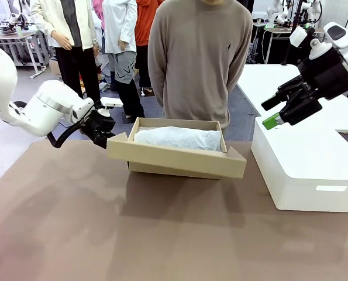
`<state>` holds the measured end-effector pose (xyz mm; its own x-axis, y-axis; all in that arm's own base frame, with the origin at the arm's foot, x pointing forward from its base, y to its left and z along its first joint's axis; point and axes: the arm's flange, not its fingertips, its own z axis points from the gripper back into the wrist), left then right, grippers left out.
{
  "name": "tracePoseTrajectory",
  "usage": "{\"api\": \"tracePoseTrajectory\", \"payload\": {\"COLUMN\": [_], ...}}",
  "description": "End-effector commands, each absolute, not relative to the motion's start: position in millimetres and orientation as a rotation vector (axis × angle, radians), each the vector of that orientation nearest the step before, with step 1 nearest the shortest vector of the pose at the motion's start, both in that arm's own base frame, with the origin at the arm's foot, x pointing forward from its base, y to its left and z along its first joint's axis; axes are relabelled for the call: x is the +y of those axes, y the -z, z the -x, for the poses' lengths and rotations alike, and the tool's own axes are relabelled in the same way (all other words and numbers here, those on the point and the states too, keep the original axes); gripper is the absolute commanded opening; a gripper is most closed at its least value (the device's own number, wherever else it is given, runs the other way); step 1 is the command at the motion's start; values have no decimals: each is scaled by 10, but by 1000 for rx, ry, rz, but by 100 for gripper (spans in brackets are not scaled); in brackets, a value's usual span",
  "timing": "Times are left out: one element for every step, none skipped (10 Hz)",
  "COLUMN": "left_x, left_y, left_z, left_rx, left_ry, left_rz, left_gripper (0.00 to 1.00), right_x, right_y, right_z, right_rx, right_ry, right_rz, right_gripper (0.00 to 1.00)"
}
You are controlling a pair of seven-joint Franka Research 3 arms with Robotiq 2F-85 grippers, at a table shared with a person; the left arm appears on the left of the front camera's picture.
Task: Pack the shoes into the box.
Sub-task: Close the Shoes Box.
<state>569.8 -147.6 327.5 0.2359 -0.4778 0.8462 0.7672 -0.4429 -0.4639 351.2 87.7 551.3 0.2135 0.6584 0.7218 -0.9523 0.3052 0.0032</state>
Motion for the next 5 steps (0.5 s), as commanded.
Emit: {"api": "tracePoseTrajectory", "payload": {"left_x": [-1454,-1427,-1408,-1396,-1387], "left_y": [-3401,-3430,-3461,-3484,-3512], "left_z": [-5565,-5549,-5530,-5515,-5494], "left_rx": [-348,-369,-390,-400,-424], "left_ry": [1361,1309,1269,1239,1216], "left_rz": [1457,1480,1502,1509,1509], "left_gripper": [0,0,0,0,0], "right_x": [889,889,889,889,889], "right_y": [-5509,-5509,-5509,-5509,-5509], "right_z": [-3542,-3542,-3542,-3542,-3542], "right_rx": [-722,-722,-722,-722,-722], "right_ry": [-1204,-1204,-1204,-1204,-1204], "right_rz": [-534,-534,-534,-534,-534], "right_gripper": [100,100,100,100,100]}}
